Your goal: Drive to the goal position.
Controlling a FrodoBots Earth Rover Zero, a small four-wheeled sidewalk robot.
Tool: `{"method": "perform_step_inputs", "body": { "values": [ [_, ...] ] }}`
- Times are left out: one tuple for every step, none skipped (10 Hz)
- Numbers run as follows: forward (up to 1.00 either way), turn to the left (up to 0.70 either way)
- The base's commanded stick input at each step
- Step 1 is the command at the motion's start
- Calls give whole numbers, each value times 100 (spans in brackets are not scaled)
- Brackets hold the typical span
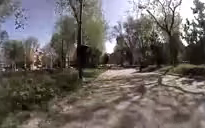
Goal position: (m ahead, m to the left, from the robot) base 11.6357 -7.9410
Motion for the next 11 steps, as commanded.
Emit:
{"method": "perform_step_inputs", "body": {
  "values": [
    [70, -16],
    [70, 0],
    [70, 0],
    [70, 0],
    [70, 0],
    [70, 0],
    [70, 0],
    [70, 0],
    [70, 0],
    [70, 0],
    [70, 0]
  ]
}}
